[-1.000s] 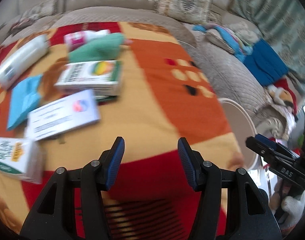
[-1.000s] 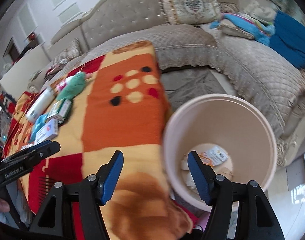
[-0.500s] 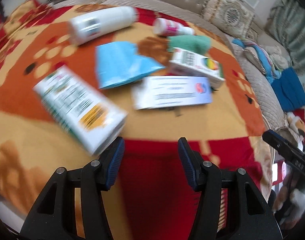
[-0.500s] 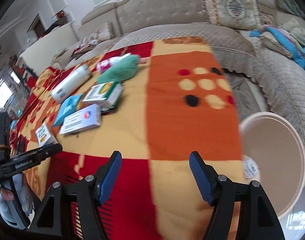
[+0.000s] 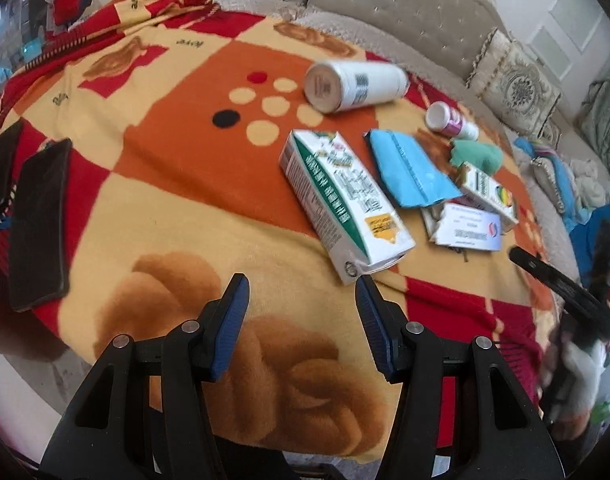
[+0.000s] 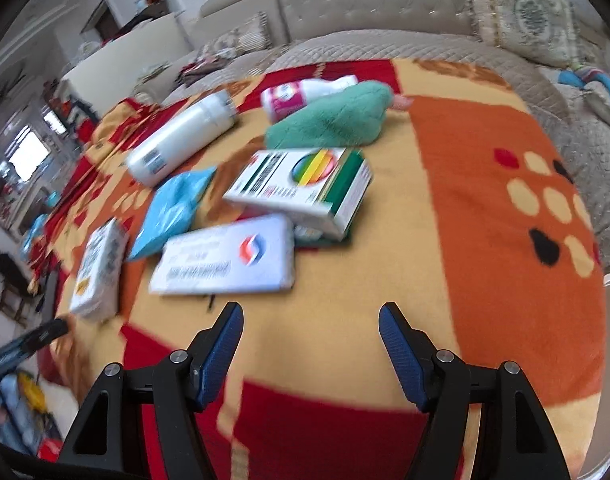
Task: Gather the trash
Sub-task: 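Move both open tools back over the cartons on the bed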
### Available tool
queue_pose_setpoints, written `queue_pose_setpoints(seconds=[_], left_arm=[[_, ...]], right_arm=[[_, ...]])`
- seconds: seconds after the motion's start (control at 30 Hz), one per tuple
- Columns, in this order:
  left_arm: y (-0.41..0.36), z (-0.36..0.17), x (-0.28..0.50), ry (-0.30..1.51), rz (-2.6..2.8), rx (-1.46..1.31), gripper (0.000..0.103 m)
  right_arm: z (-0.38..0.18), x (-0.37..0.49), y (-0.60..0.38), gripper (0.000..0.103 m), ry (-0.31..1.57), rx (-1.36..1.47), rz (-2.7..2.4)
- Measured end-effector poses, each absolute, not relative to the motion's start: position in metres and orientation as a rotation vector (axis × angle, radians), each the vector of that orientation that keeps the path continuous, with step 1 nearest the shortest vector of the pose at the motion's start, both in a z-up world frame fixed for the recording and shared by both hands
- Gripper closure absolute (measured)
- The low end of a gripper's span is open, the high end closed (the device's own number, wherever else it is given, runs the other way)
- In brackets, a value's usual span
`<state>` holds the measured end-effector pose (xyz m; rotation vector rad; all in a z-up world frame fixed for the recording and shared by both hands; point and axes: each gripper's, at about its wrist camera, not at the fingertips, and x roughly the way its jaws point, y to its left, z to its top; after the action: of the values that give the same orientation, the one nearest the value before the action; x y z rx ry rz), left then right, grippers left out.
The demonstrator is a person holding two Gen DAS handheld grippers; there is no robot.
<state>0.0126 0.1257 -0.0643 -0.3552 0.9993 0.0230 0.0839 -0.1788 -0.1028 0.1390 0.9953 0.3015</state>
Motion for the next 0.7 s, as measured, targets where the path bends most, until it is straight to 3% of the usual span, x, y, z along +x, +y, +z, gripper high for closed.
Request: queue_pose_setpoints(seconds=[0.47,0.7], left_arm=[[0.092,-0.046,0.055,0.955,-0.033,-0.325,0.049],[0.092,-0.049,0.066,0.962,-0.025,-0.329,0.049]], right_arm=[[-0.114,0.114,-0.181,0.035,0.992,0.119,0.149],[-0.113,0.082,-0.151,0.035,1.054,0.049,0.313]])
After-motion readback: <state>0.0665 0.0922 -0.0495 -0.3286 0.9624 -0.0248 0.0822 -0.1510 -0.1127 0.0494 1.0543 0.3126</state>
